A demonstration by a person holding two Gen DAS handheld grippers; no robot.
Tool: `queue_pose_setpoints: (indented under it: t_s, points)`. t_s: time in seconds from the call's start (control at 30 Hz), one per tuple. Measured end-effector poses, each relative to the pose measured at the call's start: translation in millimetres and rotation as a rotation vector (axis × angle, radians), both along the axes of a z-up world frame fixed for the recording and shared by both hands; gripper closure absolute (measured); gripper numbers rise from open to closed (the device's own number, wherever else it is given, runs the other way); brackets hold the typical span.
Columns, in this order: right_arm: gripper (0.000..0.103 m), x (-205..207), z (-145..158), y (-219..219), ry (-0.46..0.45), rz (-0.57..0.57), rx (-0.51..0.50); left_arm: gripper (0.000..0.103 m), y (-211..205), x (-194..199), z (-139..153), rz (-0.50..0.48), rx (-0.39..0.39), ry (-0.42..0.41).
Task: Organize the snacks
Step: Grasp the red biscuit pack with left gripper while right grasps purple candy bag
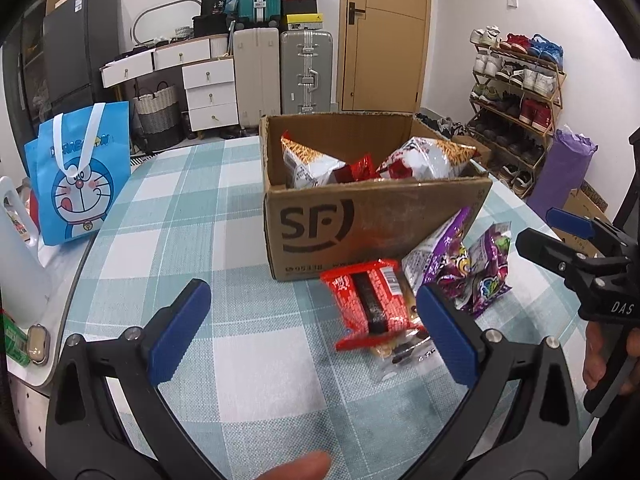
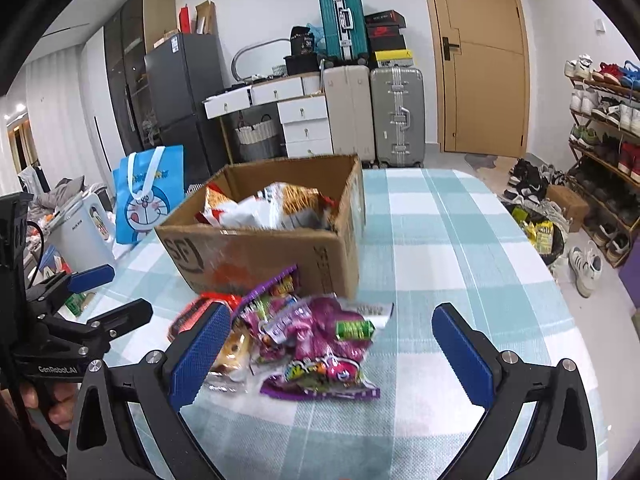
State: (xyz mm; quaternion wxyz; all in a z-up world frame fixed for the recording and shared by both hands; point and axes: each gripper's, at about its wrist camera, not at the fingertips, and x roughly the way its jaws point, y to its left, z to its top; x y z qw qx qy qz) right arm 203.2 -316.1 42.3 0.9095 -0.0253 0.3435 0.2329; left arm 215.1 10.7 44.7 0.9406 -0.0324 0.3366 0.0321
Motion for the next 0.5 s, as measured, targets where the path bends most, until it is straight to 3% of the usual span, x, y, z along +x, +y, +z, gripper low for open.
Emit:
queue_pose_setpoints:
  t_s: [0.5]
  points:
    - [0.001, 18, -33, 1, 0.131, 0.003, -0.030, 0.005, -5, 12, -30, -0.068, -0.056, 0.069]
